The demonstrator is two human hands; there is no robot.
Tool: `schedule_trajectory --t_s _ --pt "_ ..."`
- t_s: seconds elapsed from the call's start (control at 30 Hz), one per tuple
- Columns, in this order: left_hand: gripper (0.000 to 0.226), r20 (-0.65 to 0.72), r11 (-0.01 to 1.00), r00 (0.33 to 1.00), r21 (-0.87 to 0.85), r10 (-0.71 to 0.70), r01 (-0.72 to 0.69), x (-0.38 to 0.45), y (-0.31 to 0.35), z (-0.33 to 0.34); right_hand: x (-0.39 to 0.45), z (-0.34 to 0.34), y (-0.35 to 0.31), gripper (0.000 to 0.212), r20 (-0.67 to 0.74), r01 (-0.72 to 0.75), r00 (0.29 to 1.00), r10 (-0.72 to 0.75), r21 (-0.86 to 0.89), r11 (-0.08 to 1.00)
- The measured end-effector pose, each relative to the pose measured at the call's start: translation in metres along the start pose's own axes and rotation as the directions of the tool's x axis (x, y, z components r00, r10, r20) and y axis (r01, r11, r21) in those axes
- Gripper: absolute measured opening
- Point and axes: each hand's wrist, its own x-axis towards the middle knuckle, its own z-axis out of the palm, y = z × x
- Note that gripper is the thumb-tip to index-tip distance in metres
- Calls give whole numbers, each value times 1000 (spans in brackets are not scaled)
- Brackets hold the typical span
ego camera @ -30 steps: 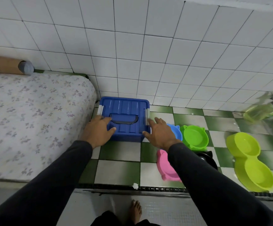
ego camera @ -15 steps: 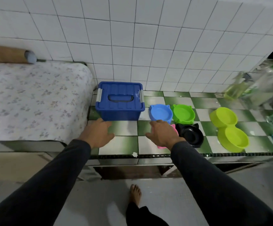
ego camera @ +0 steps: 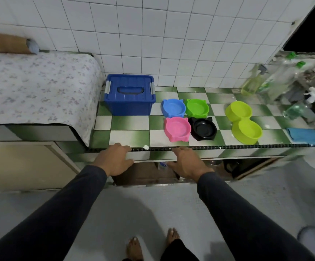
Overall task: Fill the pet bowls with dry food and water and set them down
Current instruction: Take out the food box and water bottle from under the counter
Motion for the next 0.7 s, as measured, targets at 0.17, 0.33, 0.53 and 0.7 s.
schedule_trajectory --t_s 0.17,0.33,0.53,0.7 --pt "56 17 1000 1000 25 -7 7 -15 33 37 -30 22 33 45 48 -8 999 6 24 1000" --pt "58 28 999 998 -3 -51 51 -19 70 78 -43 47 76 60 99 -5 995 3 17 1000" --pt "65 65 992 993 -74 -96 100 -23 96 131 -48 82 114 67 167 0 986 -10 63 998" --pt "70 69 991 992 -68 -109 114 -21 104 162 -38 104 131 69 193 -22 981 -1 120 992"
